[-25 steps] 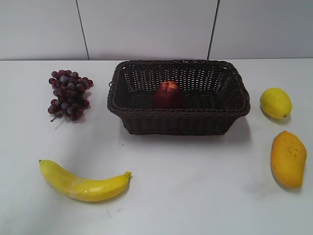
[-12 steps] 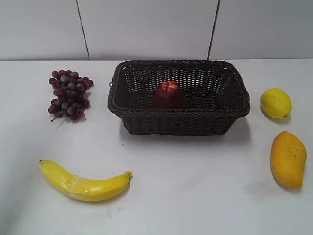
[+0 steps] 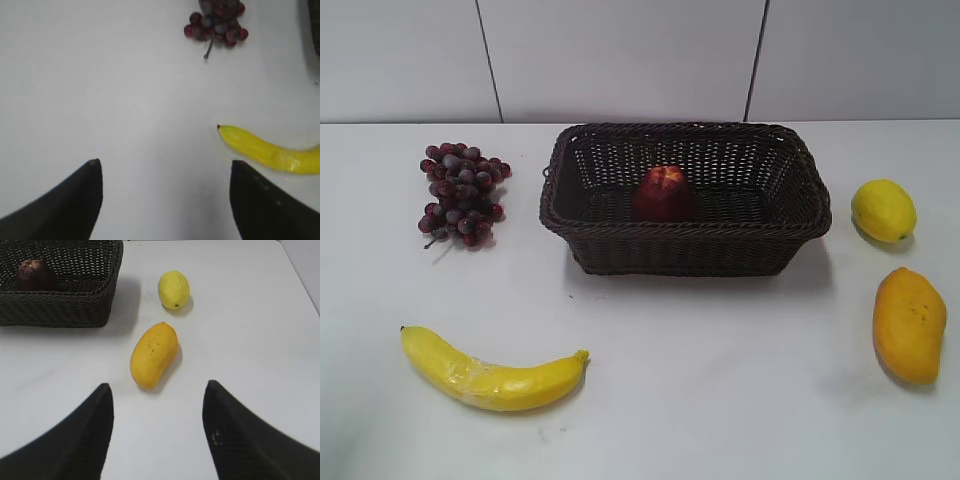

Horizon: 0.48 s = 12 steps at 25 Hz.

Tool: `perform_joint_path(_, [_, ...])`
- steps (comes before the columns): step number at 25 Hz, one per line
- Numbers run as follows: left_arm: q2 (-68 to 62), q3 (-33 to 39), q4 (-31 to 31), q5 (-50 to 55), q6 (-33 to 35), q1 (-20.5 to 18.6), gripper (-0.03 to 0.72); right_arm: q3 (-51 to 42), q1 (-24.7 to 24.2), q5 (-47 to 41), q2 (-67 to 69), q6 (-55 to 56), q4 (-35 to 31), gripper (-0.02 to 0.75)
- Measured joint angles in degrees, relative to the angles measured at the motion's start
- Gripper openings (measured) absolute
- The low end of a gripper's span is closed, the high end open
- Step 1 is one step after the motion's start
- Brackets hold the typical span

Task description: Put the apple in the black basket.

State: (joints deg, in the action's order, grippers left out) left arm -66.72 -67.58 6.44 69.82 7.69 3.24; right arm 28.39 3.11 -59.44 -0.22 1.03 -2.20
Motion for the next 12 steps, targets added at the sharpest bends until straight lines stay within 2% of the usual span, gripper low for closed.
perform_joint_path(12, [26.56,23.50,1.34,-3.67,-0.07,0.00,0.591,0.00,0.00,0.00,0.00,0.00,0.00,0.434])
